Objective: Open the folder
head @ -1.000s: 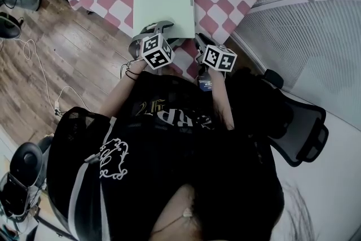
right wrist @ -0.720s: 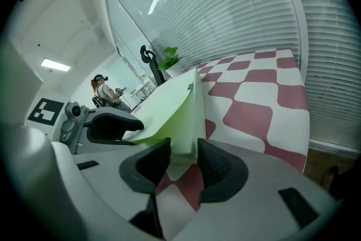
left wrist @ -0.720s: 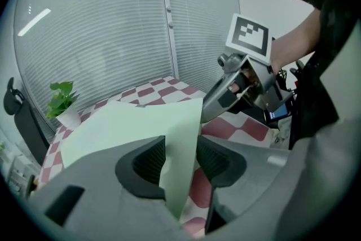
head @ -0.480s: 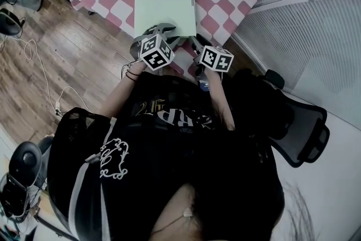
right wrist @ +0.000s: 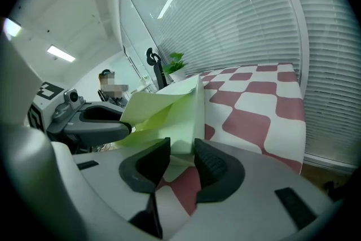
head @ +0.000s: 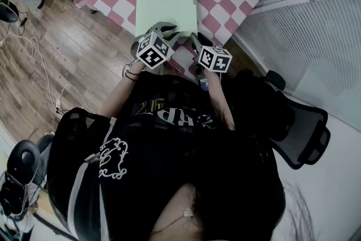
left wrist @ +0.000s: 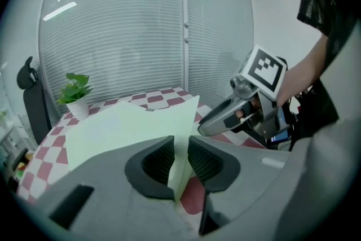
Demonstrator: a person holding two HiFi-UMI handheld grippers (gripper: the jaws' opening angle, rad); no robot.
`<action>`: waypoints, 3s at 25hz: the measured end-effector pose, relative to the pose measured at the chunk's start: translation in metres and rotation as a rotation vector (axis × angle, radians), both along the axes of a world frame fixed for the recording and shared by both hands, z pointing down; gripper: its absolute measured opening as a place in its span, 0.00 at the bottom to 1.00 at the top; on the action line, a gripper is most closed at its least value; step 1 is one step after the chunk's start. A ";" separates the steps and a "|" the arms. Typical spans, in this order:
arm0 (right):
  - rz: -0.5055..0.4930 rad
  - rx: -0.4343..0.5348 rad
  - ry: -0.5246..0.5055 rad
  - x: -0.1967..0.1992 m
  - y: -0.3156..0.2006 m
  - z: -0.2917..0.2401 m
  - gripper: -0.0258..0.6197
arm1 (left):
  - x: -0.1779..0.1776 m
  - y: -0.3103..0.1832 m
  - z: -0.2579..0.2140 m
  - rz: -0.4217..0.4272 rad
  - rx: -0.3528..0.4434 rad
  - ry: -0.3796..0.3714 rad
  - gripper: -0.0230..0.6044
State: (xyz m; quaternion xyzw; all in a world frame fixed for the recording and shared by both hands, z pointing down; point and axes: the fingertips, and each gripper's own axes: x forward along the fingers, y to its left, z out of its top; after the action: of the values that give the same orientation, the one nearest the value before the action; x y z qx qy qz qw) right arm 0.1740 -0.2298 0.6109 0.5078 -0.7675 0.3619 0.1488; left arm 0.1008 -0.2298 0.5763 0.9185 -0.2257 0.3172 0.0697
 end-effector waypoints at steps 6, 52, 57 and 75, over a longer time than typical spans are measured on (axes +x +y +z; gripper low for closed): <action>0.006 0.011 -0.001 -0.001 -0.001 0.000 0.22 | -0.017 -0.009 -0.039 -0.100 -0.015 0.222 0.16; 0.025 0.056 0.056 -0.006 -0.031 -0.004 0.22 | -0.344 -0.076 0.081 -1.142 -0.253 0.230 0.21; 0.031 0.054 0.050 -0.005 -0.031 -0.002 0.22 | -0.353 -0.074 0.098 -1.216 -0.307 0.333 0.29; 0.008 0.061 0.040 -0.009 -0.008 -0.030 0.22 | -0.340 -0.058 0.019 -1.166 -0.179 0.737 0.39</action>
State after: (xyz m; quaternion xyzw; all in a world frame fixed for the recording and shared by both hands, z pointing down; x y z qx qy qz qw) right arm 0.1654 -0.2376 0.5806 0.5222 -0.7731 0.3286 0.1474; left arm -0.2387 -0.2880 0.5949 0.6859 -0.6166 -0.0871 0.3764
